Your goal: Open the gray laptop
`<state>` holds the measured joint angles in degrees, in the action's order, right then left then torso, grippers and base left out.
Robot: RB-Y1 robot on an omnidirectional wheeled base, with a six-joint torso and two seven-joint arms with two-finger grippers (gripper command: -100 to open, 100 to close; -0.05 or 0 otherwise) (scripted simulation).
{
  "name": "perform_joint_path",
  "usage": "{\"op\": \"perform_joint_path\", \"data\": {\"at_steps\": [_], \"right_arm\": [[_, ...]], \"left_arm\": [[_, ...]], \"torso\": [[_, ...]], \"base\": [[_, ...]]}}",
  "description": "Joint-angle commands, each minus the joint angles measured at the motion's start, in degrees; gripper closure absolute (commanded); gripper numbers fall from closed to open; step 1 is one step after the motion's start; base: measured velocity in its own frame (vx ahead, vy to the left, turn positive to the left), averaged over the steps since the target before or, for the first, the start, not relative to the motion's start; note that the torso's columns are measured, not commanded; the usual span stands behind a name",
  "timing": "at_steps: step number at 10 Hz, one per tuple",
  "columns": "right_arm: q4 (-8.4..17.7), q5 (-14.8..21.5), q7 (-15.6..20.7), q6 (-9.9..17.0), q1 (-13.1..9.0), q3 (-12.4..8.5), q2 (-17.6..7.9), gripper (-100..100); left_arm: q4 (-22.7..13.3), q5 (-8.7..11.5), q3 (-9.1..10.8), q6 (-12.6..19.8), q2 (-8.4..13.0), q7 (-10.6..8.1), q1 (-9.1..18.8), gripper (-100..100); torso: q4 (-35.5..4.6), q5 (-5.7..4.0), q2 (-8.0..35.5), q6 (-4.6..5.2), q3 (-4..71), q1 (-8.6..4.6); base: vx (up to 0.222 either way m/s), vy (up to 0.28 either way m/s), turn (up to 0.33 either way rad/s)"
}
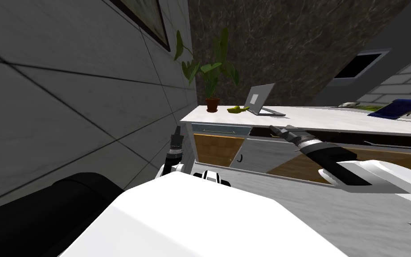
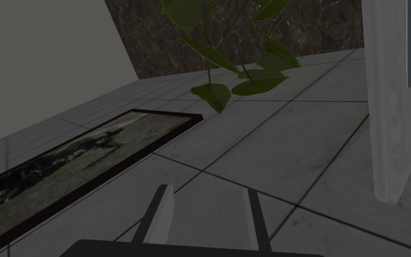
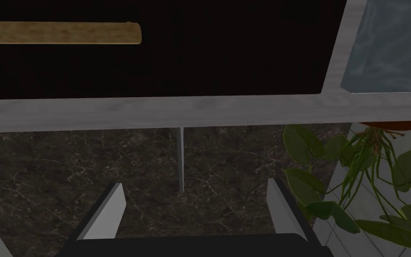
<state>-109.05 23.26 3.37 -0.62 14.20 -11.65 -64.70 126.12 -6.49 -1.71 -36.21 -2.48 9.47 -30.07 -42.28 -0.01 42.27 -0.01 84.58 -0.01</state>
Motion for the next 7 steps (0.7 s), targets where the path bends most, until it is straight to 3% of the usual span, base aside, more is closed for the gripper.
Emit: {"op": "perform_joint_path", "data": {"at_steps": [1,2,4,7], "right_arm": [[2.2,0.5,0.5,2.5,-0.5,1.1,-4.3,-100],[2.2,0.5,0.5,2.5,-0.5,1.1,-5.2,-100],[5.3,1.2,1.4,5.0,-0.6,2.4,-9.4,-100],[6.9,1.5,1.8,6.3,-0.6,3.1,-13.6,-100]], "left_arm": [[0.0,0.0,0.00,0.0,0.0,0.00,0.0,0],[0.0,0.0,0.00,0.0,0.0,0.00,0.0,0],[0.0,0.0,0.00,0.0,0.0,0.00,0.0,0],[0.0,0.0,0.00,0.0,0.0,0.00,0.0,0]], "torso": [[0.0,0.01,0.0,0.02,0.0,0.01],[0.0,0.01,0.0,-0.02,0.0,0.00],[0.0,0.01,0.0,-0.01,0.0,0.02],[0.1,-0.06,-0.2,-0.05,0.1,-0.06]], "base": [[0.025,-0.012,0.218],[0.022,-0.012,0.091],[0.032,-0.014,0.263],[0.031,-0.014,0.106]]}}
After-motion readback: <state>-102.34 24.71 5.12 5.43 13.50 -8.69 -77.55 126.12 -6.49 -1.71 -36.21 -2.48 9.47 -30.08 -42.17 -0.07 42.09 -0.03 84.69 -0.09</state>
